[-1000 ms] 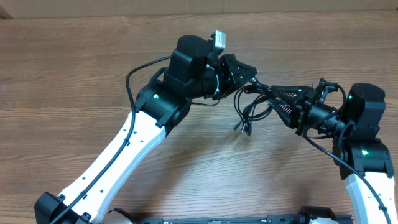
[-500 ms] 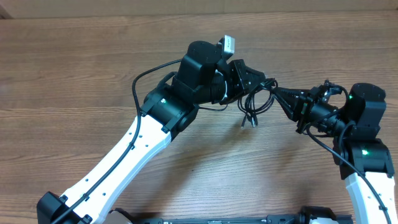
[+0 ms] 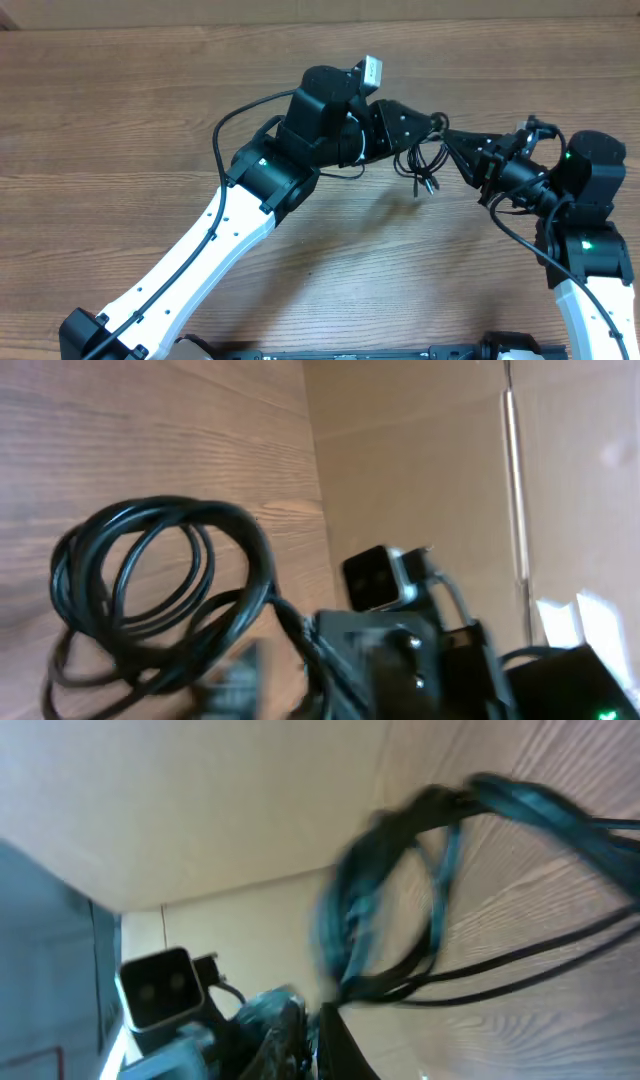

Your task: Untangle cables

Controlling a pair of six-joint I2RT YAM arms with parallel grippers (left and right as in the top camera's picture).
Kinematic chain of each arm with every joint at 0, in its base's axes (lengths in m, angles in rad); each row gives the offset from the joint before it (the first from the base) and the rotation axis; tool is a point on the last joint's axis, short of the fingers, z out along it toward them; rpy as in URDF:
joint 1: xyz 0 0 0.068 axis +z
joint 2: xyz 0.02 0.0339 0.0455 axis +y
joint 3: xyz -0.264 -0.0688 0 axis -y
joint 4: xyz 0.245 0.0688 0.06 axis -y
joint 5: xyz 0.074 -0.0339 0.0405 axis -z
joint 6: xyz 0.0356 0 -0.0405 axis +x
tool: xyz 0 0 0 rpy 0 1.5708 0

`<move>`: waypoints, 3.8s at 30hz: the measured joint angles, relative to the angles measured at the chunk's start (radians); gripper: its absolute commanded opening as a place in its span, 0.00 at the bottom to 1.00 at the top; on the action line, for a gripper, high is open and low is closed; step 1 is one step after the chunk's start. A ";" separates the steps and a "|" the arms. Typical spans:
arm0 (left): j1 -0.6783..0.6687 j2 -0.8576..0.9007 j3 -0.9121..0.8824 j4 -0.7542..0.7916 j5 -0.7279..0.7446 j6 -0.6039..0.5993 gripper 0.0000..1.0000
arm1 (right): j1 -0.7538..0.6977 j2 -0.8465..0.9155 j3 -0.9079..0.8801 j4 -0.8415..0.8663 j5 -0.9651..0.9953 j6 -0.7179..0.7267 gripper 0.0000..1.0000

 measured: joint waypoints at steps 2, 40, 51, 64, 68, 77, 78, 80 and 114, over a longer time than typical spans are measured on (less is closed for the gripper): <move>0.011 0.000 0.000 -0.004 0.014 0.093 0.83 | 0.000 0.000 0.000 0.000 -0.008 -0.030 0.04; -0.013 0.150 0.000 -0.274 -0.351 1.268 0.91 | 0.001 0.157 0.000 -0.313 0.375 -0.373 0.84; -0.014 0.291 0.000 -0.117 -0.435 1.517 0.88 | 0.001 0.158 0.000 -0.315 0.488 -0.396 0.85; -0.014 0.368 0.000 -0.088 -0.402 1.545 0.80 | 0.001 0.158 0.000 -0.315 0.521 -0.400 0.85; -0.014 0.369 0.000 -0.076 -0.376 1.545 0.78 | 0.001 0.158 0.000 -0.316 0.521 -0.399 0.85; -0.014 0.417 0.000 -0.037 -0.350 1.545 0.65 | 0.001 0.158 0.000 -0.315 0.521 -0.400 0.85; -0.014 0.425 0.000 -0.033 -0.350 1.548 0.61 | 0.001 0.158 0.000 -0.315 0.521 -0.400 0.85; -0.014 0.432 0.000 -0.026 -0.348 1.550 0.47 | 0.001 0.158 0.000 -0.315 0.521 -0.400 0.85; -0.013 -0.039 0.001 -0.309 -0.278 1.362 0.04 | 0.001 0.158 0.000 -0.259 0.085 -1.032 0.75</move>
